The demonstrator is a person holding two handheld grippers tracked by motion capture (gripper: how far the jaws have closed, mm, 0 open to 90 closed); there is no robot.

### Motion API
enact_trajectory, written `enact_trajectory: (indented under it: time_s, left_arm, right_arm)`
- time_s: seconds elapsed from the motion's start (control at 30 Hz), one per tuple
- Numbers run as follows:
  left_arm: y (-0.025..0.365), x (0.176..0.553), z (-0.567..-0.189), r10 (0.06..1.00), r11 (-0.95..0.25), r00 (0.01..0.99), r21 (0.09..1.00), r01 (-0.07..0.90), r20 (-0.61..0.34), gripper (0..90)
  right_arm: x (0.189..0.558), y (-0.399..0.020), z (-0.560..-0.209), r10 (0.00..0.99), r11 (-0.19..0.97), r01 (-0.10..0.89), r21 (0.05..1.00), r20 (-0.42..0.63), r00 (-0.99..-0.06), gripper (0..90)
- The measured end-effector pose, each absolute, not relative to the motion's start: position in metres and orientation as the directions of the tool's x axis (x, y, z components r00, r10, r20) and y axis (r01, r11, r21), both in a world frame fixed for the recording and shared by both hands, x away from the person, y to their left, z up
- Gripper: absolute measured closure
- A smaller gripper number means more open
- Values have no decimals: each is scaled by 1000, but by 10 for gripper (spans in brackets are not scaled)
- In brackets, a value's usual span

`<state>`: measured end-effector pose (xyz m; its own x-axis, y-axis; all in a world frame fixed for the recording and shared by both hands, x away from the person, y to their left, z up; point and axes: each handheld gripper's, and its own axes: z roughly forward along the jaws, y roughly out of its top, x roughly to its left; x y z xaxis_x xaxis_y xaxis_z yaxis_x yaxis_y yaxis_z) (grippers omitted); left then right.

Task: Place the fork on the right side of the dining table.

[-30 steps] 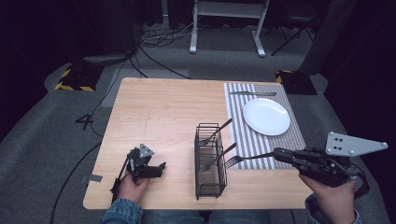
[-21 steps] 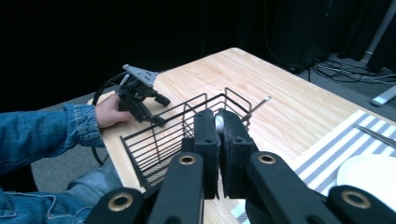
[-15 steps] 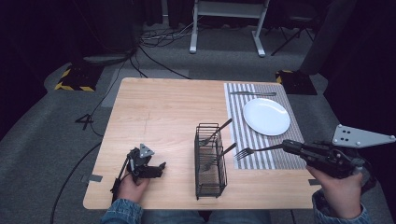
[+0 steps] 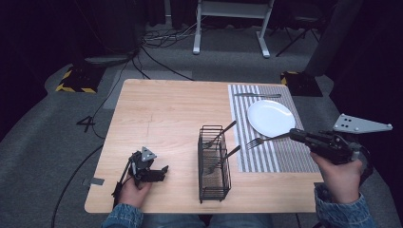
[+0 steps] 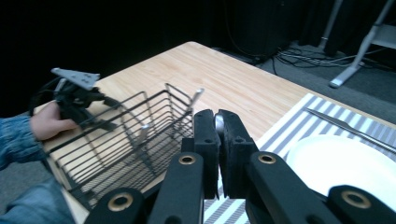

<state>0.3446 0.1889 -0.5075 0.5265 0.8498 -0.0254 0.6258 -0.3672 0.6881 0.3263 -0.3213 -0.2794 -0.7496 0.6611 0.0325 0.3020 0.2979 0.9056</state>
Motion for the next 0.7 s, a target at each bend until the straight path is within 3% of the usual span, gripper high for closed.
enact_trajectory:
  time_s: [0.7]
  left_arm:
    - [189, 345, -507, 849, -366, 528, 688, 627, -29, 148]
  right_arm:
    - [392, -318, -331, 738, 261, 397, 880, 84, -670, 869]
